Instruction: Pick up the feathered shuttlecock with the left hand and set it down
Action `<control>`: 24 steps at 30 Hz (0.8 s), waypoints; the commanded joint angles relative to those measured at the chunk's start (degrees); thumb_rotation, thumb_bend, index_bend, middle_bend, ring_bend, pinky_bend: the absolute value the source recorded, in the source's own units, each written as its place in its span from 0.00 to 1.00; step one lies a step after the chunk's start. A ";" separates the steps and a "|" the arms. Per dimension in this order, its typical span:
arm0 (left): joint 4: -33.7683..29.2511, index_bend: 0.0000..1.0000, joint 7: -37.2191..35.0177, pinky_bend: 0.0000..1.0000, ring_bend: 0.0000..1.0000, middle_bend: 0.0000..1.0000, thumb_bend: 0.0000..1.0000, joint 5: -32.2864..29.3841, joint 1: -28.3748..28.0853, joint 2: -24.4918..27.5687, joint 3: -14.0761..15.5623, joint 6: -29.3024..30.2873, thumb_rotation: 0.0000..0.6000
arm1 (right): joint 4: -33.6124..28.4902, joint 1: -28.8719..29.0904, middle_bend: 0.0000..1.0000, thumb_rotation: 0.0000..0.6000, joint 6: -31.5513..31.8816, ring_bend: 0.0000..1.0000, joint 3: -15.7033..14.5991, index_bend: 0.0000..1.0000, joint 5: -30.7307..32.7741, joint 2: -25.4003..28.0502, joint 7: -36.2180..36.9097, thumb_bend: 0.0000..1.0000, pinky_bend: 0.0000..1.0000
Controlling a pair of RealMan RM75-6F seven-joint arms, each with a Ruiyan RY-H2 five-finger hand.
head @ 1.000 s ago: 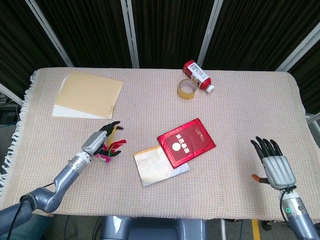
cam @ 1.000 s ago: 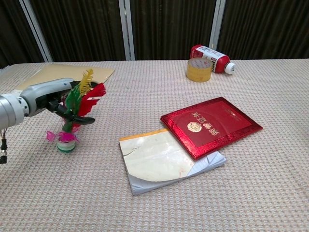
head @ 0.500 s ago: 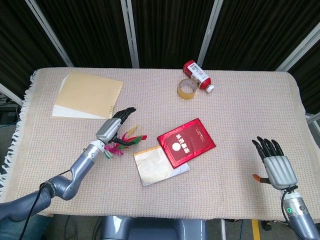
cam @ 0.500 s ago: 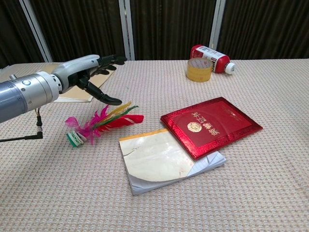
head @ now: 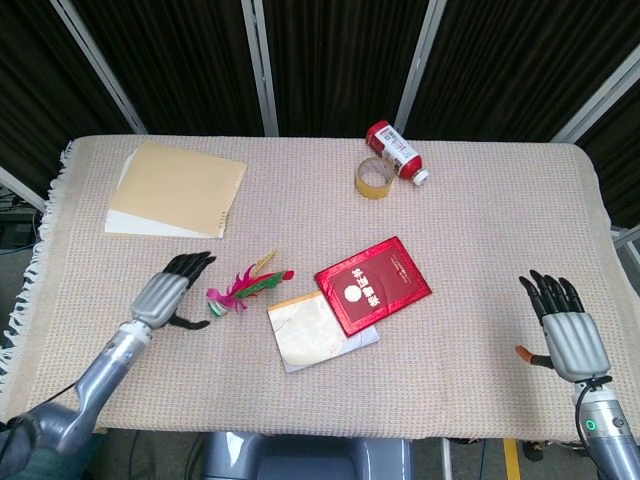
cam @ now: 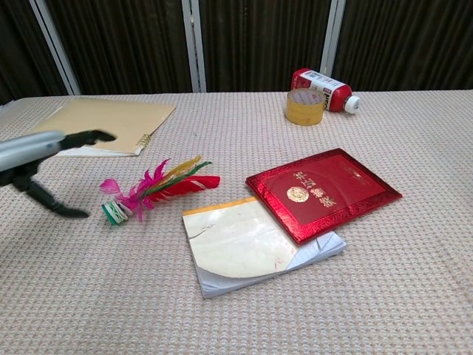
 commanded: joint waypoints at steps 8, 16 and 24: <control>-4.09 0.00 17.48 0.00 0.00 0.00 0.09 -4.36 14.41 5.42 5.84 10.25 0.94 | -0.76 -0.25 0.00 1.00 -0.94 0.00 0.13 0.00 1.14 0.90 0.09 0.07 0.00; 5.55 0.00 9.52 0.00 0.00 0.00 0.08 7.34 11.65 0.27 5.17 15.32 0.94 | -0.96 -0.30 0.00 1.00 -1.38 0.00 0.17 0.00 1.38 1.47 0.72 0.07 0.00; 3.05 0.00 15.00 0.00 0.00 0.00 0.09 22.12 5.41 1.46 2.93 18.31 0.94 | -1.06 -0.24 0.00 1.00 -1.40 0.00 -0.03 0.00 0.74 1.24 0.26 0.07 0.00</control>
